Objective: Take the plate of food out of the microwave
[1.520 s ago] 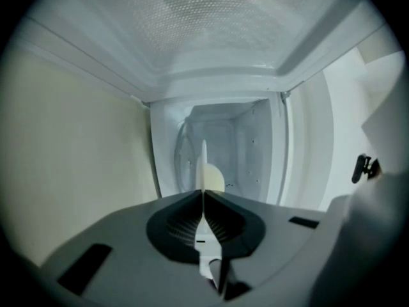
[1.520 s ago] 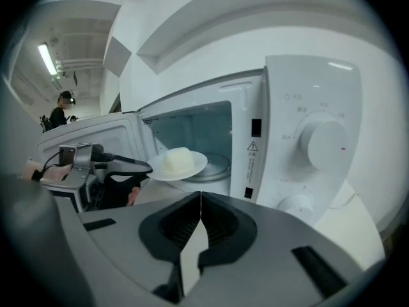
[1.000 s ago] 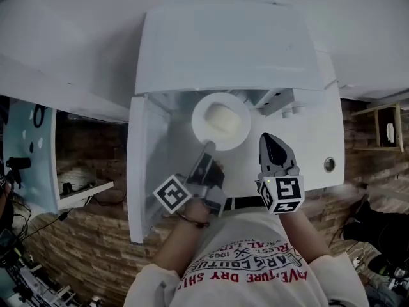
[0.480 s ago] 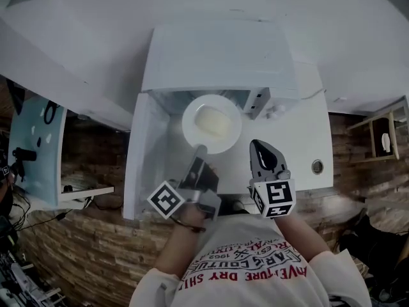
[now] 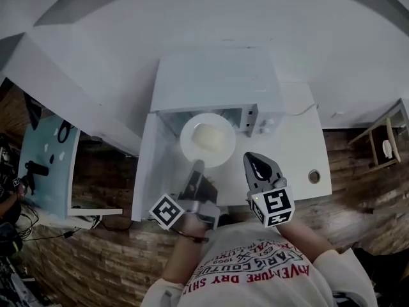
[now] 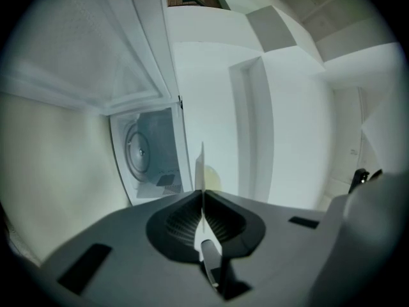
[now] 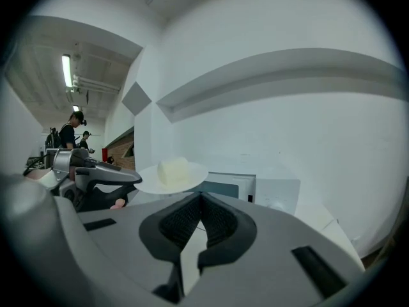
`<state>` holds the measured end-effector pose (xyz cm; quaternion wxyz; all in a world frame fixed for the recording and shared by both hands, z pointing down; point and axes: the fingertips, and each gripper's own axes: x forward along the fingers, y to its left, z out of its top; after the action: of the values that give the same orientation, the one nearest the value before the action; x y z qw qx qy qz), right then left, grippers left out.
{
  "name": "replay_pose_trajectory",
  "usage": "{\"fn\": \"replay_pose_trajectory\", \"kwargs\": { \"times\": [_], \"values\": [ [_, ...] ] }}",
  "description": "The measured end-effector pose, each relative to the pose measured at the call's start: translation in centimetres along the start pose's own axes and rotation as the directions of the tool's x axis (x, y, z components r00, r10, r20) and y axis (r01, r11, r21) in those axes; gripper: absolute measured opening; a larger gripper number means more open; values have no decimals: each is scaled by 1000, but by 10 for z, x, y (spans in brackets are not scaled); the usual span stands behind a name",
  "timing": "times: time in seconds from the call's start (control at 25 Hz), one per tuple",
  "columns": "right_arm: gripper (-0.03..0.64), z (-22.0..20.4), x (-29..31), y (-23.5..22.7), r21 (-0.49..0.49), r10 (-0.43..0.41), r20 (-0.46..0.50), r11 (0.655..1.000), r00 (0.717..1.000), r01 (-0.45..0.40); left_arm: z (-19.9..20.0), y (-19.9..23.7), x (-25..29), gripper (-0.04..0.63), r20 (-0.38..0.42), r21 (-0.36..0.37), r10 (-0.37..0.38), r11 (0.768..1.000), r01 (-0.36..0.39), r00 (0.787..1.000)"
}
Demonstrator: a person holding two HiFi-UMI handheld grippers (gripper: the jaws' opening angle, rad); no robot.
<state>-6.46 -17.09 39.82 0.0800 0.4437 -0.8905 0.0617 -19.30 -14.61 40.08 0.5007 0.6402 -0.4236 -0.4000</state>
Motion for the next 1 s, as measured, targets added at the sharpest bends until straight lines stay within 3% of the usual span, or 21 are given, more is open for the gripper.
{"fn": "replay_pose_trajectory", "kwargs": {
  "times": [0.24,1.0],
  "values": [
    [12,11,3,23,-48,47,19,998,999,-46,9,-7,0,17,15,-5,-8,1000,8,1000],
    [12,19,11,21,-67,35,23,997,999,-34,12,-13,8,17,-1,-1,-30,1000,30,1000]
  ]
}}
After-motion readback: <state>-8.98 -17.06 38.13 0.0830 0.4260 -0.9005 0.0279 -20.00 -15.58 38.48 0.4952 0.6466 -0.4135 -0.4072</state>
